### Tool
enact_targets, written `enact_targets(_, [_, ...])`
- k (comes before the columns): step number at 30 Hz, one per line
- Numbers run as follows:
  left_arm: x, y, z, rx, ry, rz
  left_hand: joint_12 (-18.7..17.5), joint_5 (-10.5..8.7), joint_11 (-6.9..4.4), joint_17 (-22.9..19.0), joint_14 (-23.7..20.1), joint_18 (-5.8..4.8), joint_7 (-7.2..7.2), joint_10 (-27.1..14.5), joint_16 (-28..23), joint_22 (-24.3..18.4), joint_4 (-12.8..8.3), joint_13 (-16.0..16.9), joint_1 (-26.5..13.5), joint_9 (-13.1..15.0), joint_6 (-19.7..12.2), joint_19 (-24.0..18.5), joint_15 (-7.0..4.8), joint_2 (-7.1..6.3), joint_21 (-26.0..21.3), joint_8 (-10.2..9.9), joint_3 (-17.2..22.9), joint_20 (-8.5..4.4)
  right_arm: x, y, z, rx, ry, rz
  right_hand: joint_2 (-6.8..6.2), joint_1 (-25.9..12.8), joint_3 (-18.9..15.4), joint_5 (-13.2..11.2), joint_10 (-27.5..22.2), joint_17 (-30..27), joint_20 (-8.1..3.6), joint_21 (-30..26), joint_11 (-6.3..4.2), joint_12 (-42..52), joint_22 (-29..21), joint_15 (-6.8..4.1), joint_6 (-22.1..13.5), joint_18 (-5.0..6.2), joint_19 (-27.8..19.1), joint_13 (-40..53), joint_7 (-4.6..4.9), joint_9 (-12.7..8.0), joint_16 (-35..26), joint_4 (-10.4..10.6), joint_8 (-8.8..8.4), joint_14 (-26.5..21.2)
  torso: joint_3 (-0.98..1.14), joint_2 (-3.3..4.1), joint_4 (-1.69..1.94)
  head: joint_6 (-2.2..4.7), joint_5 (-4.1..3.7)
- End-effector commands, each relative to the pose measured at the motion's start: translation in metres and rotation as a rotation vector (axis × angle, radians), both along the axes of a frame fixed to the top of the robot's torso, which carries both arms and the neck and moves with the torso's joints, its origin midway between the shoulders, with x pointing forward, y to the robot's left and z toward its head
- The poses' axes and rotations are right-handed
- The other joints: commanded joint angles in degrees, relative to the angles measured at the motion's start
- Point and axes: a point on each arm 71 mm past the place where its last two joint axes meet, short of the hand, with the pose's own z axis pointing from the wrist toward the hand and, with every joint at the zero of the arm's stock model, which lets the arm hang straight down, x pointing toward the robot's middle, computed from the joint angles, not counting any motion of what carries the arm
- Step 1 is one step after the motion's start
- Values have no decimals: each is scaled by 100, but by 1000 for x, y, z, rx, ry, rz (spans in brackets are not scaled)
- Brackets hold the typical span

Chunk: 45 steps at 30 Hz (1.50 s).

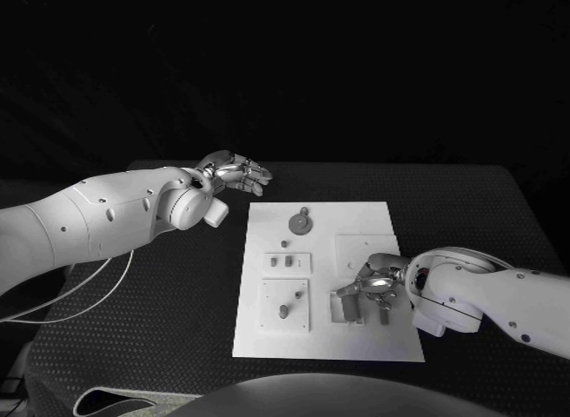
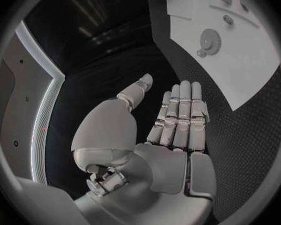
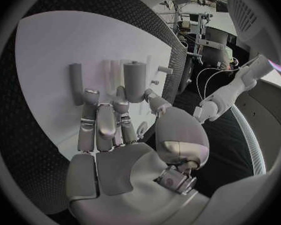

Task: Assemble the parts on the task board

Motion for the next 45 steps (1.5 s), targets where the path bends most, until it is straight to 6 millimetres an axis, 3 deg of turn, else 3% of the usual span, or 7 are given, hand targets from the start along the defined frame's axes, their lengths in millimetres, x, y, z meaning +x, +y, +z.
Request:
enact_targets(1, [0, -3, 1, -7, -1, -17, 21, -5, -9, 8, 7, 14, -14, -22, -21, -7, 36, 9, -53, -8, -28, -29, 31, -13, 32, 29, -12, 25, 0, 0, -2, 3, -23, -14, 278, 216, 972, 20, -5, 3, -17, 18, -38, 11, 103, -22, 152, 78, 28, -5, 73, -16, 29, -954, 26, 0, -1, 1, 2, -3, 5])
enact_targets(11, [-1, -2, 1, -6, 1, -18, 22, -5, -9, 10, 6, 14, -14, -25, -23, -8, 43, 9, -57, -9, -31, -30, 32, -13, 32, 30, -13, 25, -3, 4, -2, 25, 12, -13, 248, 183, 967, 19, 11, -5, -21, 28, -43, 8, 102, -27, 166, 78, 42, -9, 69, -14, 36, -952, 23, 12, -6, -2, 2, 2, 19])
enact_targets(21, [-1, -2, 1, -6, 3, -17, 22, -5, -8, 11, 5, 14, -13, -28, -26, -9, 46, 9, -61, -11, -33, -32, 33, -15, 32, 30, -14, 26, -4, 5, -4, 18, 29, 0, -106, -43, 931, 19, 20, -105, -23, 15, -40, -33, 83, -31, 170, 78, 60, -30, 72, -23, 24, -826, -20, -24, -7, -1, 3, -17, 34])
enact_targets(37, [-1, -2, 1, -5, 4, -17, 22, -5, -5, 14, 3, 14, -11, -38, -30, -10, 53, 8, -65, -15, -40, -35, 33, -19, 32, 30, -15, 26, -4, 5, -6, 18, 27, -6, -295, -154, 949, 19, 16, -179, -28, -5, -37, -55, 76, -33, 168, 78, 63, -37, 76, -24, 20, -672, -51, -59, 0, 0, -1, -38, 53])
enact_targets(39, [-1, -2, 1, -5, 4, -17, 22, -5, -5, 14, 3, 14, -11, -39, -30, -10, 54, 8, -65, -15, -41, -36, 34, -19, 32, 29, -15, 27, -4, 5, -6, 19, 25, -9, -444, -244, 923, 19, 6, -218, -23, -13, -32, -64, 73, -31, 154, 78, 61, -38, 82, -27, 13, -589, -66, -86, -2, -2, -2, -38, 54])
enact_targets(42, [-1, -2, 1, -5, 5, -17, 21, -5, -4, 14, 3, 14, -11, -40, -31, -11, 55, 8, -66, -16, -43, -36, 34, -20, 32, 29, -15, 27, -4, 6, -6, 20, 26, -7, -811, -450, 906, 24, -20, -299, -22, -37, -13, -82, 66, -23, 78, 78, 49, -39, 104, -48, -6, -378, -126, -146, -3, -1, -1, -38, 55])
enact_targets(45, [-1, -2, 1, -5, 5, -17, 21, -5, -4, 15, 2, 14, -10, -41, -32, -11, 56, 8, -67, -16, -44, -36, 34, -20, 32, 29, -15, 27, -4, 6, -6, 21, 32, -2, -1193, -539, 1086, 22, -44, -373, -41, -60, 6, -92, 57, -7, 34, 78, 59, -37, 124, -79, -17, -22, -177, -201, -3, -1, 1, -40, 53])
